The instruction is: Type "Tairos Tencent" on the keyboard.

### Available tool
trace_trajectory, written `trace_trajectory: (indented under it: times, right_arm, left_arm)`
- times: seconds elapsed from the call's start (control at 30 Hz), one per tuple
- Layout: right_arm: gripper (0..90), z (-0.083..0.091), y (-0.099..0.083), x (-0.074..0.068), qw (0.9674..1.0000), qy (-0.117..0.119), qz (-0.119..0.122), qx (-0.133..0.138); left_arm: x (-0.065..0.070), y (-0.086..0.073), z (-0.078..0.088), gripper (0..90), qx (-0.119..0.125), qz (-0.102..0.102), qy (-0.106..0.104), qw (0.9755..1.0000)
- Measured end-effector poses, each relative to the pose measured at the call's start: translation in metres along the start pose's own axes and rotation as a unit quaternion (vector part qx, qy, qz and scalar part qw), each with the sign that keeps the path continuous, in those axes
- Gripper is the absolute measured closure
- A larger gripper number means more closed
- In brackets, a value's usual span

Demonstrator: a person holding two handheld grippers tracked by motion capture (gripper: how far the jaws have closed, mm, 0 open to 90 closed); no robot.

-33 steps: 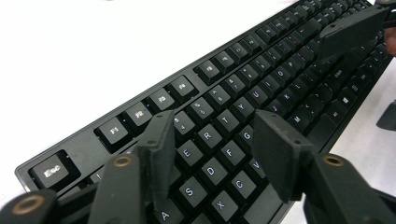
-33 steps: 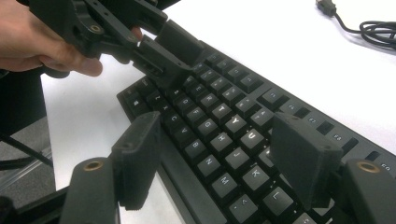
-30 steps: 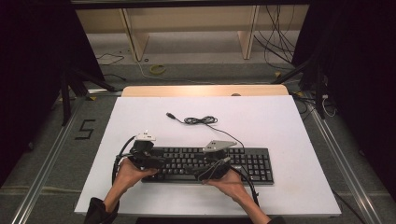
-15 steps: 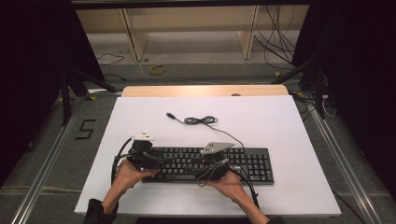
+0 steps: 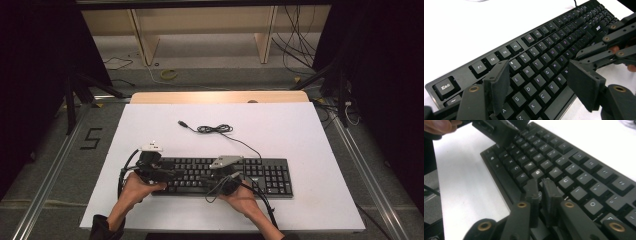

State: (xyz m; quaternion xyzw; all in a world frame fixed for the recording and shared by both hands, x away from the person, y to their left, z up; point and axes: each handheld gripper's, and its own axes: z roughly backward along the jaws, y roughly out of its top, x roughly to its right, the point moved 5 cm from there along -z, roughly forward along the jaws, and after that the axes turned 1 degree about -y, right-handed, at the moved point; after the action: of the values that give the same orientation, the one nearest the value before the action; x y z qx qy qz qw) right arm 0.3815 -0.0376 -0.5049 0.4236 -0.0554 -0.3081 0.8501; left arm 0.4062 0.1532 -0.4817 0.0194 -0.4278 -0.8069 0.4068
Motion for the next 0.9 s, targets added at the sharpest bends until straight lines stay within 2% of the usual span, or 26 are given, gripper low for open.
trace_trajectory:
  times: [0.17,0.7,0.9]
  right_arm:
    - [90.0,-0.006,-0.001,-0.001,1.0,-0.004,0.002,-0.007]
    - [90.0,-0.015,-0.002,-0.002,0.9997,-0.008,0.009,-0.022]
    - [90.0,-0.017,-0.004,-0.002,0.9994,-0.012,0.019,-0.026]
  left_arm:
    - [0.001,-0.001,0.001,32.9,0.004,0.001,-0.003,1.0]
    - [0.001,-0.001,0.002,31.9,0.003,-0.001,-0.006,1.0]
    - [0.0,-0.002,0.001,32.2,0.002,0.0,-0.005,1.0]
